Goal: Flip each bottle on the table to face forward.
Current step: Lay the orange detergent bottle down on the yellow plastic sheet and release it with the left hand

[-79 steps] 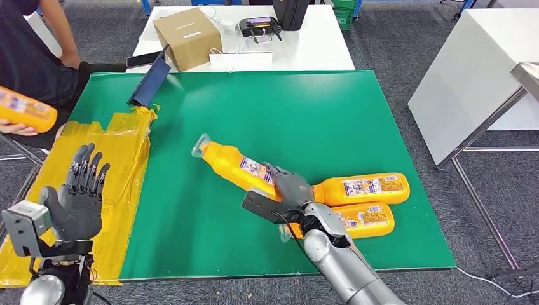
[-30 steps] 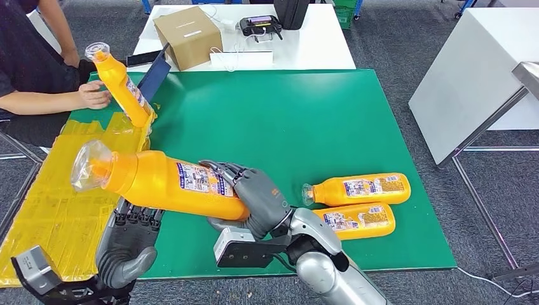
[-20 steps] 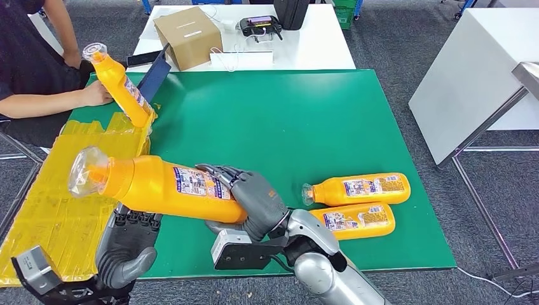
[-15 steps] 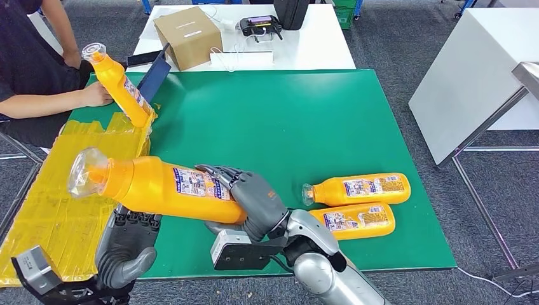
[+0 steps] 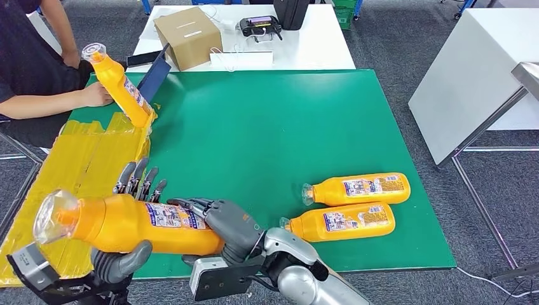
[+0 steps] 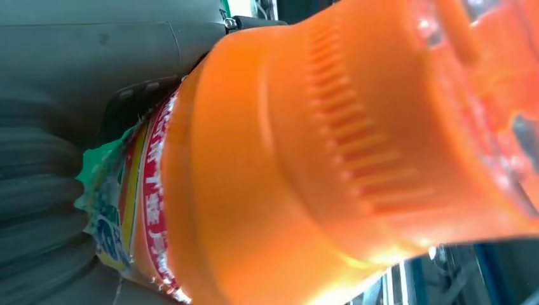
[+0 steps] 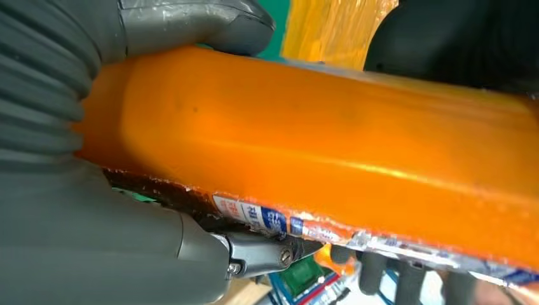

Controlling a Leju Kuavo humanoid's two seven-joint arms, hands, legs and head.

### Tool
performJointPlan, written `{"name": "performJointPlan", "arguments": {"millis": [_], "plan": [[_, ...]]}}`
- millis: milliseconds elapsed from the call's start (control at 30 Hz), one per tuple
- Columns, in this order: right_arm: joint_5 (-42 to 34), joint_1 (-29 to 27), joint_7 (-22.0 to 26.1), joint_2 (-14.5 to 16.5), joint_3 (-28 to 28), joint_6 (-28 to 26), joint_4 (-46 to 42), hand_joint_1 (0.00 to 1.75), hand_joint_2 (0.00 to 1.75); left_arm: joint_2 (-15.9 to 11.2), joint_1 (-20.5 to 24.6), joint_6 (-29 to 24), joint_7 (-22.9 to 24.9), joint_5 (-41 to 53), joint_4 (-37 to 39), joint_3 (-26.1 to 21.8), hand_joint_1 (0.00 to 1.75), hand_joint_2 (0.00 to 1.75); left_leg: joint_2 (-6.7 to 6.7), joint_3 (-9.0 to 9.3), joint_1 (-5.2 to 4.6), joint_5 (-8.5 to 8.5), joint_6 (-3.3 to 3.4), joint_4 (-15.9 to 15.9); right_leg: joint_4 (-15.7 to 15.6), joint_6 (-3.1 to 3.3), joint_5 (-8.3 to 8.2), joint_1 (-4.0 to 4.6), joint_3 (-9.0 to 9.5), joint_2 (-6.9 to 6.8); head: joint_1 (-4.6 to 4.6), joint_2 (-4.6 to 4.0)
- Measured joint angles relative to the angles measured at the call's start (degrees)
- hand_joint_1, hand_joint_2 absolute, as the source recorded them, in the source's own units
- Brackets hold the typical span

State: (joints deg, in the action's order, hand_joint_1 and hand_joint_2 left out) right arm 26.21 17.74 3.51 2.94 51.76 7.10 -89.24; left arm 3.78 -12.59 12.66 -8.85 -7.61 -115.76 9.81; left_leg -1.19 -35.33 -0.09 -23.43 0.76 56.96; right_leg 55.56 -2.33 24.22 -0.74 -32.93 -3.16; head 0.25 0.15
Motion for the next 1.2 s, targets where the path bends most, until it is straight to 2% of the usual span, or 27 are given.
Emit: {"name": "performJointPlan", "arguments": {"millis": [33,100,133,167,233,267,600,767,900,1000,1067,1167,1200], "plan": [[-0.07,0.43,-0.15,0.17,0.48,-0.46,0.52,1.75,1.75,0.10,0.12,-0.23,-0.26,0.41,-0.01,-0.08,1.51,1.75,0.00,0.00,0.00,0.01,0.00,0.00,0.00,0.00,0.00,0.00,0.00,0.00,0.01,0.00],[-0.06,1.44,-0.59,0.29,1.29,-1.19,1.05,1.75,1.75,0.23,0.52,-0.52,-0.69,1.12,-0.09,-0.26,1.02,1.75,0.00,0.01,0.00,0.01,0.00,0.00,0.00,0.00,-0.01,0.00,0.01,-0.01,0.00,0.00],[-0.42,1.85,-0.97,0.30,1.59,-1.21,1.15,1.75,1.75,0.31,0.72,-0.74,-0.43,1.33,-0.16,-0.33,1.01,1.75,0.00,0.02,0.00,0.02,0.00,0.01,0.00,0.00,-0.01,0.00,0.02,-0.01,0.00,0.00],[-0.92,2.09,-1.29,0.31,1.78,-1.11,1.25,1.75,1.75,0.43,0.81,-0.92,0.00,1.47,-0.24,-0.37,1.08,1.75,0.00,0.02,0.00,0.01,0.00,0.01,0.00,0.00,-0.01,0.00,0.03,-0.01,0.00,0.00],[-1.77,2.17,-1.48,0.31,2.00,-0.90,1.56,1.75,1.75,0.66,0.63,-1.15,0.54,1.67,-0.29,-0.36,1.67,1.75,-0.01,0.03,0.00,0.01,0.00,0.01,0.00,0.00,-0.01,0.00,0.02,0.00,0.00,0.00],[-1.88,2.14,-1.27,0.30,2.07,-0.91,1.78,1.75,1.75,0.72,0.47,-1.15,0.39,1.82,-0.27,-0.31,1.74,1.75,-0.01,0.02,0.00,0.01,0.00,0.01,0.00,0.00,-0.01,0.00,0.01,0.00,0.00,0.00],[-1.73,1.96,-0.87,0.26,2.54,-1.65,2.65,1.75,1.75,0.96,0.21,-3.24,-0.88,4.18,-0.13,0.61,1.75,1.75,-0.01,0.02,0.00,0.00,-0.01,0.00,0.00,0.00,0.00,0.00,-0.02,0.00,0.01,0.00],[2.86,0.17,-0.69,-0.38,2.13,-4.78,2.19,1.75,1.75,1.33,0.42,-5.18,-1.53,6.54,-0.13,1.11,1.75,1.75,-0.01,0.02,-0.01,0.00,0.00,0.01,0.00,0.00,0.00,-0.01,-0.01,0.00,0.00,0.00],[4.12,-0.90,-0.40,-0.88,1.57,-5.18,1.31,1.71,1.75,1.46,0.39,-5.27,-1.62,6.97,-0.13,1.64,1.75,1.75,-0.03,0.02,-0.01,0.00,0.00,0.01,-0.01,-0.01,-0.01,-0.02,-0.02,0.02,0.00,0.00],[4.21,-1.09,-0.39,-1.04,1.53,-5.26,1.03,1.14,1.75,1.46,0.37,-5.29,-1.64,7.00,-0.13,1.89,1.75,1.75,-0.03,0.02,-0.01,0.00,0.00,0.01,-0.01,-0.01,-0.01,-0.01,-0.03,0.01,-0.01,0.00],[4.24,-1.11,-0.39,-1.07,1.52,-5.28,1.00,0.86,1.75,1.46,0.37,-5.29,-1.64,7.01,-0.13,1.92,1.75,1.75,-0.03,0.02,-0.01,0.00,0.00,0.01,-0.01,-0.01,-0.01,-0.01,-0.03,0.01,-0.01,0.00],[8.60,-3.91,-2.02,-1.74,-1.18,-7.39,-0.74,0.12,1.75,1.66,0.34,-9.35,-3.49,10.84,-0.26,1.04,1.75,1.75,-0.02,0.02,0.00,-0.01,-0.01,0.01,0.00,0.00,0.00,0.00,-0.02,0.00,0.01,0.00],[10.42,-5.38,-3.00,-2.20,-2.79,-8.12,-1.67,0.00,1.75,1.72,0.37,-11.59,-4.74,13.25,-0.37,0.11,1.75,1.75,-0.01,0.02,0.00,-0.01,-0.01,0.01,0.00,0.00,0.00,0.00,-0.02,0.00,0.00,0.00]]}}
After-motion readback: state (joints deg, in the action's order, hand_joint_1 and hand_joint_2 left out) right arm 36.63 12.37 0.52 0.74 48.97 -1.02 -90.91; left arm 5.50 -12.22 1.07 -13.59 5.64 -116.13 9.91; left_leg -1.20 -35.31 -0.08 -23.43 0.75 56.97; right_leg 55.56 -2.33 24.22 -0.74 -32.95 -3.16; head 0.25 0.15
